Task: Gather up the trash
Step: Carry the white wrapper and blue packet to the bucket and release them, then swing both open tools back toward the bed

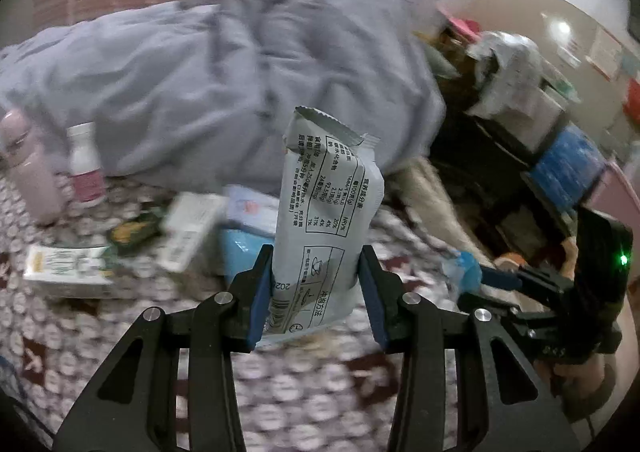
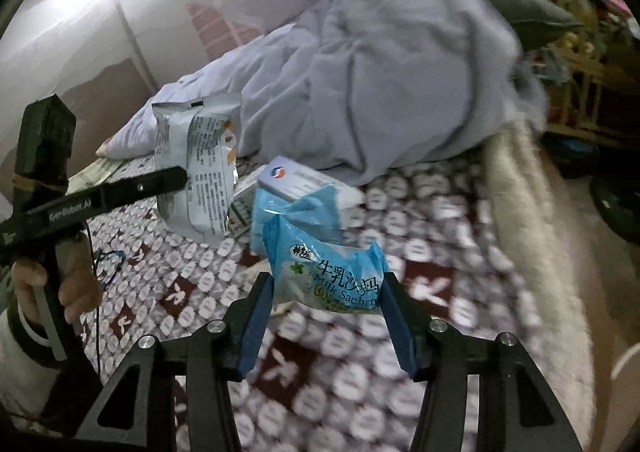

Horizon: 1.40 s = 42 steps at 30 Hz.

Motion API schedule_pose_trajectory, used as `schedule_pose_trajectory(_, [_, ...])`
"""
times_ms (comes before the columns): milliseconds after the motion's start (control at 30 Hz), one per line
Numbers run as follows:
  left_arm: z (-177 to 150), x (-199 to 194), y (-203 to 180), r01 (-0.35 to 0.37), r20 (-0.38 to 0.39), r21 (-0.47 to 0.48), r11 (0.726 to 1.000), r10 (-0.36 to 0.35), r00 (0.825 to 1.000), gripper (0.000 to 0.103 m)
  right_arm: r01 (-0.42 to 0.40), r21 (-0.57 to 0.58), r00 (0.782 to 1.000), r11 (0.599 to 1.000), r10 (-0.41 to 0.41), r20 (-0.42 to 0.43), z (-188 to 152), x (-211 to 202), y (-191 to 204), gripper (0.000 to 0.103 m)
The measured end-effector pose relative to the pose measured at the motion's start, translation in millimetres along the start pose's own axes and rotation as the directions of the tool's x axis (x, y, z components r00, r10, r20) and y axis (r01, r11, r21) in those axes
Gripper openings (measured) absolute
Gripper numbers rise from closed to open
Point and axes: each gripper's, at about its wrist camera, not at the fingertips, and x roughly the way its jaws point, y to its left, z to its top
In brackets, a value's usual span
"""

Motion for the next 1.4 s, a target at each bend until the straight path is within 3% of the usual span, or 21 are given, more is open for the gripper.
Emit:
schedule_pose_trajectory(300, [-8.2,45.9,-122.4,0.179,-0.088,0.110,0.978,-0.170,0.981,0.039,0.192,0.126,0.980,0.973,-0.197,0.030,-31.1,-80.5,-81.6,0.052])
schedule_pose_trajectory(600, [-15.3,98.9,-234.3,0.321,-0.195,0.165,0.933,-0.288,0.938,0.039,0.384,0.304,0.915,0.872,-0.403,-0.001,-82.2,-153.6,-174.5,0.053])
schedule_pose_trajectory(800, [-25.6,124.1,-293.9,0.375,-0.256,0.203,0.904,-0.321,0.912,0.039,0.464,0.399,0.872,0.791,-0.488,-0.047,-113.5,-186.7,-220.4,0.053])
schedule_pose_trajectory(867, [-31.5,133.6,-314.3,0.393,-0.283,0.216,0.894,-0.328,0.901,0.040,0.473,0.419,0.867,0.775,-0.494,-0.065,-122.3,-191.3,-233.7,0.053])
schedule_pose_trajectory(1133, [-46.3,164.5,-355.9,0.435,-0.346,0.203,0.877,-0.351,0.870,0.042,0.495,0.483,0.852,0.722,-0.513,-0.106,-140.0,-190.5,-265.5,0.053])
schedule_pose_trajectory(1233, [-48.9,172.4,-360.1,0.458,-0.365,0.165,0.873,-0.378,0.851,0.049,0.513,0.504,0.839,0.695,-0.530,-0.123,-145.8,-190.6,-274.9,0.057])
schedule_pose_trajectory(1333, [-51.9,173.6,-362.2,0.460,-0.369,0.177,0.870,-0.375,0.851,0.061,0.546,0.517,0.814,0.659,-0.562,-0.144,-151.6,-191.6,-281.5,0.065])
schedule_pose_trajectory(1400, [-53.2,172.7,-360.8,0.461,-0.372,0.180,0.869,-0.373,0.850,0.061,0.538,0.527,0.820,0.658,-0.554,-0.145,-153.0,-190.5,-283.5,0.068])
